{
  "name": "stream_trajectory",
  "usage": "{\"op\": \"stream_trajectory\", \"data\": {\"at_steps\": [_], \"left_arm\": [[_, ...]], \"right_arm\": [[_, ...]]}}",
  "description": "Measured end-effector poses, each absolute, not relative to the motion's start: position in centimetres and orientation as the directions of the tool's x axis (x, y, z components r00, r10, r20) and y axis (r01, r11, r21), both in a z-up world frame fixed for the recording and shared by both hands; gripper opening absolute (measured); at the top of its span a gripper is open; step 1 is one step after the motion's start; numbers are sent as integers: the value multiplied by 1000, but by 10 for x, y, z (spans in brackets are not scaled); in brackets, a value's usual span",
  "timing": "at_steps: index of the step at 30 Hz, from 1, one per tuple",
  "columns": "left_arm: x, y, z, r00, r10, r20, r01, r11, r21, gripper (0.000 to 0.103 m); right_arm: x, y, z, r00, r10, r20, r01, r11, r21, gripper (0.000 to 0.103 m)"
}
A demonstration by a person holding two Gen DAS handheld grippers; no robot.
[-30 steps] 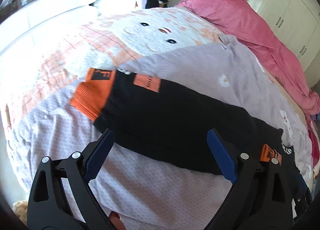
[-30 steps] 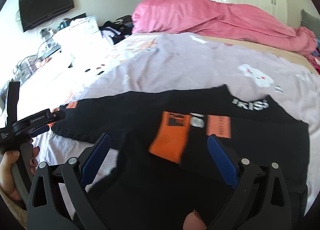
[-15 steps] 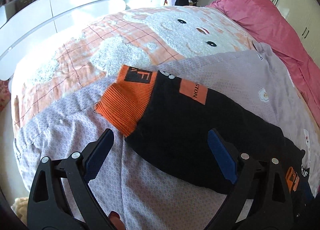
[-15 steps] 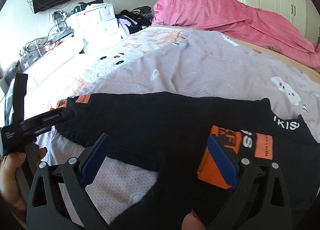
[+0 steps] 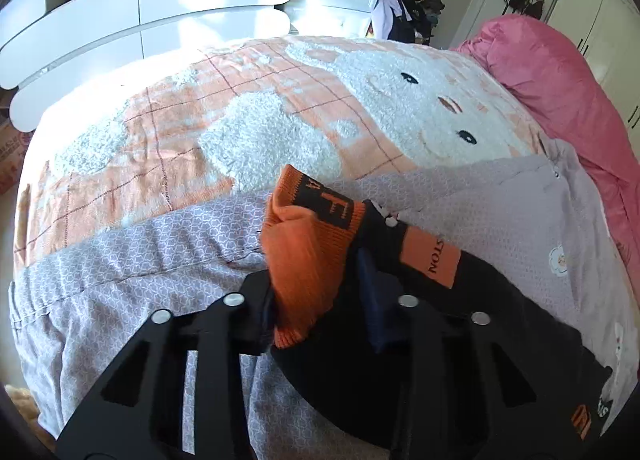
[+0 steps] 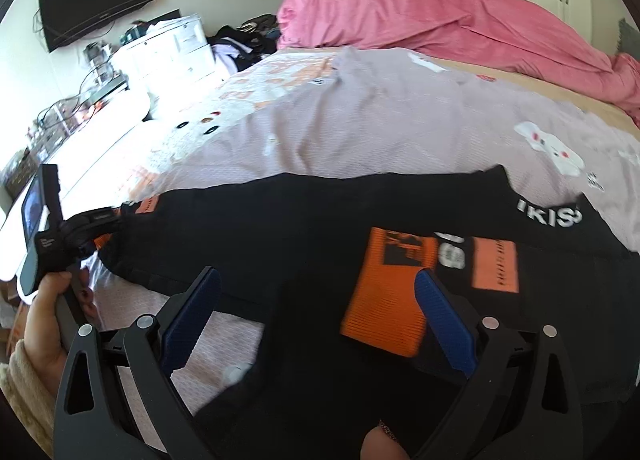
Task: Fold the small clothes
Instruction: 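Lift the second sock with the left tool and carry it to the shirt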
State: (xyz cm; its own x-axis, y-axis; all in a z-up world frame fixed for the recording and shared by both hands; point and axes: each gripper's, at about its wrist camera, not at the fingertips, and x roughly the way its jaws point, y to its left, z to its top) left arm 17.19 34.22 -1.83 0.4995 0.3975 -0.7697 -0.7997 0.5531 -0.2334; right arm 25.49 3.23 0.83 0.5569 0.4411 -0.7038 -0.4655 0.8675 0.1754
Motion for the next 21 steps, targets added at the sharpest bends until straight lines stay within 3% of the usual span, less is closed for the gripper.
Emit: {"op": "stream_trajectory", "data": {"at_steps": [4, 9, 14, 21], "left_arm": [[164, 338, 1, 592, 362, -720, -747, 582, -322, 6], [160, 315, 37, 745, 243, -621, -589, 676, -443, 6], [161, 287, 67, 837, 145, -528, -438, 755, -488, 5], [152, 245, 85, 886, 37, -462, -296, 812, -503, 5]], "right_arm": [[253, 11, 7, 565, 437, -700, -436, 878, 196, 96], [244, -18, 11, 580, 434, -689, -406, 888, 217, 96], [228, -49, 16, 608, 427, -670, -364, 899, 243, 96], [206, -88, 20, 643, 415, -644, -314, 909, 273, 96]]}}
